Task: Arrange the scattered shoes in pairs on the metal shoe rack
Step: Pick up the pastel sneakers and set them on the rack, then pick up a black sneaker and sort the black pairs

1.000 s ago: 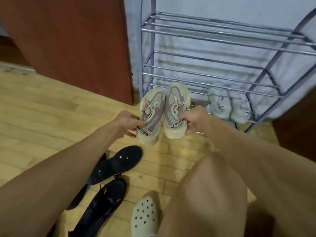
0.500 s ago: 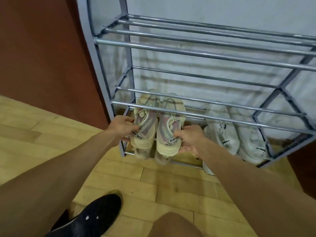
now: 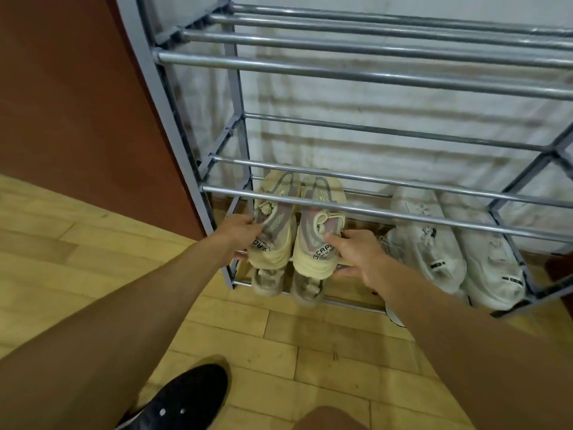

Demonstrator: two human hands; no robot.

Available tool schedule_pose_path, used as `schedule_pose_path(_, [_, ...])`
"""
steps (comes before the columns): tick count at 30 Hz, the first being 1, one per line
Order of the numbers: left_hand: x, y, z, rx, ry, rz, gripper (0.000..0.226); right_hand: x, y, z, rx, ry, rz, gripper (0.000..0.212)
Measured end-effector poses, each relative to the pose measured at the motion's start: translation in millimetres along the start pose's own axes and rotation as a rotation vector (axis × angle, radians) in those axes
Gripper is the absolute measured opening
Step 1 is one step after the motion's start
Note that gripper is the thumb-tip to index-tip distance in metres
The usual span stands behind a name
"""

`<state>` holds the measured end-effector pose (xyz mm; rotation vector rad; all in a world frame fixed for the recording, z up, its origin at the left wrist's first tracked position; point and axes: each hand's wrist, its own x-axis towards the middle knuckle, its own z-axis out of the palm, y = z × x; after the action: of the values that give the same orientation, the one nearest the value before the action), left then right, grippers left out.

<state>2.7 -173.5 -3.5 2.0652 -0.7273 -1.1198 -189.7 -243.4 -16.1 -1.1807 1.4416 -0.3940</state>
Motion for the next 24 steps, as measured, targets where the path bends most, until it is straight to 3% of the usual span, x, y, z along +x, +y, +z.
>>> schedule_pose_path(3, [-22.6,-1.5,-0.2,-0.022,0.021,0.019,0.053,-16.0,-3.3,0.7,-0.013,-0.008,-0.003,0.033])
schedule_pose_path(9, [-91.2,-21.0,-31.6,-0.029,0.011,0.085,0.034,-77.7,-23.7,9.2,-0.257,0.037,-0.129,0.029])
schedule_pose_path(17, [-207.7,-73.3,-96.0,0.064,0.025,0.165,0.033,-203.2,-31.0,59.5,-0.443,-0.362,-0.204,0.035])
schedule_pose_path(24, [-289.7,-162.4,-135.4,0.061,0.089,0.087,0.028,-280.3,3.7,118.6,-0.666,-0.459,-0.279,0.037])
